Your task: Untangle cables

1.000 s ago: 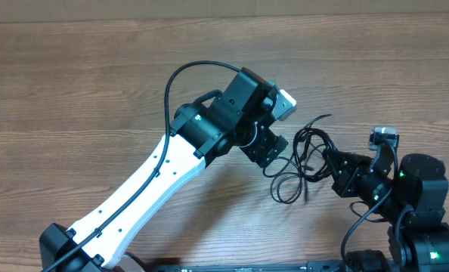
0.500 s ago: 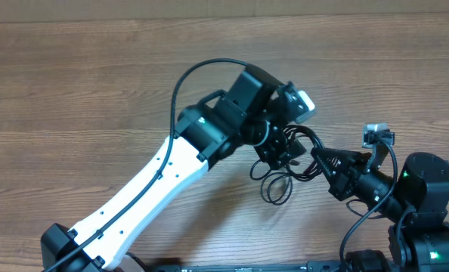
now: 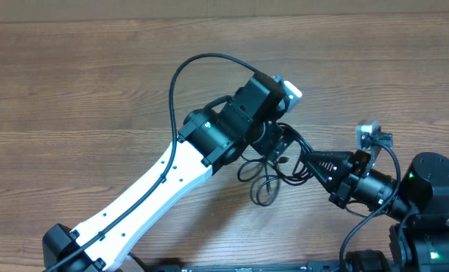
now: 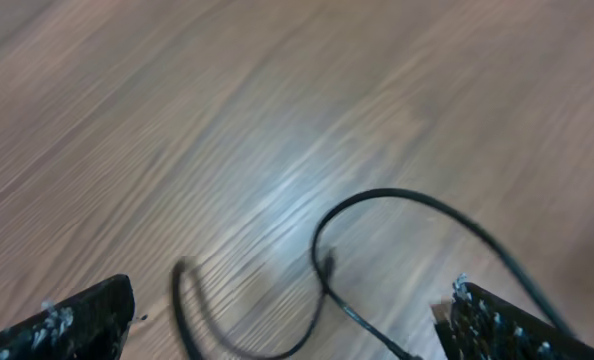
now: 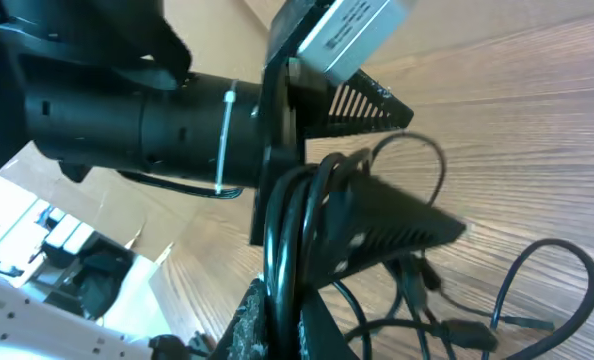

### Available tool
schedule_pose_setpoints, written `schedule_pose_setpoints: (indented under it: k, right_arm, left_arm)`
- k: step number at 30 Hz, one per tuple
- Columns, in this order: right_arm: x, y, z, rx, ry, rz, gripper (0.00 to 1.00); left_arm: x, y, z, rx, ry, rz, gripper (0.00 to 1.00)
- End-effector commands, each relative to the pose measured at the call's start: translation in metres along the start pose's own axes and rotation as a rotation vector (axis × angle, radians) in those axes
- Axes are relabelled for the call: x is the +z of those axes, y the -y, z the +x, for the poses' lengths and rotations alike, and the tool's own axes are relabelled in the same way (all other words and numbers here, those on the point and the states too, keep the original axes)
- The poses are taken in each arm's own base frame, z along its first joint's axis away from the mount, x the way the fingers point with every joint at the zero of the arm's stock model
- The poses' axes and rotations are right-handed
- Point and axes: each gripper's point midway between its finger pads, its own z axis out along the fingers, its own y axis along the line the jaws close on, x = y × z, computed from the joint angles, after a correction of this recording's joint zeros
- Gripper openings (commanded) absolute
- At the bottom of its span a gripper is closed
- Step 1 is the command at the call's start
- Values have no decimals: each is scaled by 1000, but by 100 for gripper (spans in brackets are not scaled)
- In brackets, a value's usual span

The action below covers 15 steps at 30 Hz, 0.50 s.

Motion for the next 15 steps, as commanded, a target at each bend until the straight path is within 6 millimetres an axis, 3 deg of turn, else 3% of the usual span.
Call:
schedule_pose_setpoints:
  k: [1, 8, 15]
  right_arm:
    - [-1, -4, 4, -7, -11, -13, 4]
    - [-2, 11, 4, 15, 0, 67, 4]
    - [-6, 41, 9, 64, 10, 236, 4]
  left_arm:
    - [-5, -30, 6, -82, -28, -188, 100]
    - [-11, -40, 41, -59, -172, -251, 99]
    - [-18, -41, 68, -33, -287, -254, 96]
